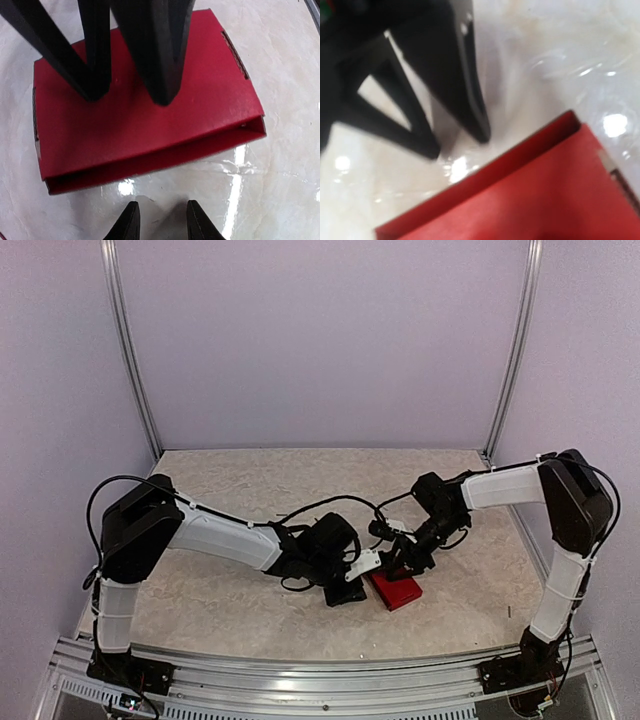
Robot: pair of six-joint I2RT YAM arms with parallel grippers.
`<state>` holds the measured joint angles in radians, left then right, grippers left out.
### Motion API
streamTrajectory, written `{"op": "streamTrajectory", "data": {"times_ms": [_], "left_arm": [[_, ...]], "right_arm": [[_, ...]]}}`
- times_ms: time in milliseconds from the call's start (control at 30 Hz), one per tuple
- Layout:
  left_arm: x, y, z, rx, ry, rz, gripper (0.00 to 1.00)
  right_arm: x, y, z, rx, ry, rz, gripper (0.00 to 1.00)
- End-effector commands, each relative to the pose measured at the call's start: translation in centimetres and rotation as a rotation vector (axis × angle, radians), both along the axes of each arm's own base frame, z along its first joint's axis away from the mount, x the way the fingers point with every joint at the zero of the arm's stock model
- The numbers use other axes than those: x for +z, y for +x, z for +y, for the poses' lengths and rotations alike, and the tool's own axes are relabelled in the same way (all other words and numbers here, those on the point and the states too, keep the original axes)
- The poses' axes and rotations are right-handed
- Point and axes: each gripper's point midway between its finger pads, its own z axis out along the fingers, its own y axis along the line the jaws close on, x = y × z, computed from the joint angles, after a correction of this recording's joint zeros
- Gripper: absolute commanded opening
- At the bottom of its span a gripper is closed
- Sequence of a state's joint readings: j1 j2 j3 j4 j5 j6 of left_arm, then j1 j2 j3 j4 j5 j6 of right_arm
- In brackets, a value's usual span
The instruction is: Fold the paper box
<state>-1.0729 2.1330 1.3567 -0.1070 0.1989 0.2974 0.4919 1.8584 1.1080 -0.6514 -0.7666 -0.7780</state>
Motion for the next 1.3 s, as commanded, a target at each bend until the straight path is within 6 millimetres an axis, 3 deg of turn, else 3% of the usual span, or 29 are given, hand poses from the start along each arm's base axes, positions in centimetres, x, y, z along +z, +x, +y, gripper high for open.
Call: {"op": "streamTrajectory", "data": {"times_ms": [0,167,300,533,733,1033,1133,1267], "left_arm": [[1.4,-1.5,0.7,0.022,-0.008,-0.031,0.32],[0.9,-4.0,-0.2,-0.01,0.007,-0.022,0.31],[0.9,-5.3,-2.1,-0.021,-0.008,-0.014,0.29],[-0.2,-4.9,-3.5,0.009,0.003,0.015,0.21],[-0.7,-4.7,-4.1,0.009,0.01,0.022,0.14],[0.6,-4.1,-5.6,0.02,-0.025,0.045,0.12],[1.1,-2.2,-6.4,0.101,-0.025,0.077,0.12],[0.3,0.0,-6.8,0.207,-0.028,0.082,0.12]], "right_arm": [[2.9,-0.7,-1.0,-0.048,-0.003,0.04,0.37],[3.6,-0.1,-2.2,-0.142,-0.02,0.066,0.42],[1.5,2.1,-4.1,-0.321,-0.152,0.036,0.44],[-2.4,0.5,-4.8,-0.349,-0.229,0.21,0.45],[-4.2,-0.9,-4.8,-0.335,-0.248,0.301,0.38],[-4.8,-1.6,-4.9,-0.357,-0.249,0.334,0.35],[-4.7,-2.0,-4.5,-0.348,-0.238,0.361,0.35],[-4.6,-2.5,-4.0,-0.337,-0.241,0.365,0.35]]}}
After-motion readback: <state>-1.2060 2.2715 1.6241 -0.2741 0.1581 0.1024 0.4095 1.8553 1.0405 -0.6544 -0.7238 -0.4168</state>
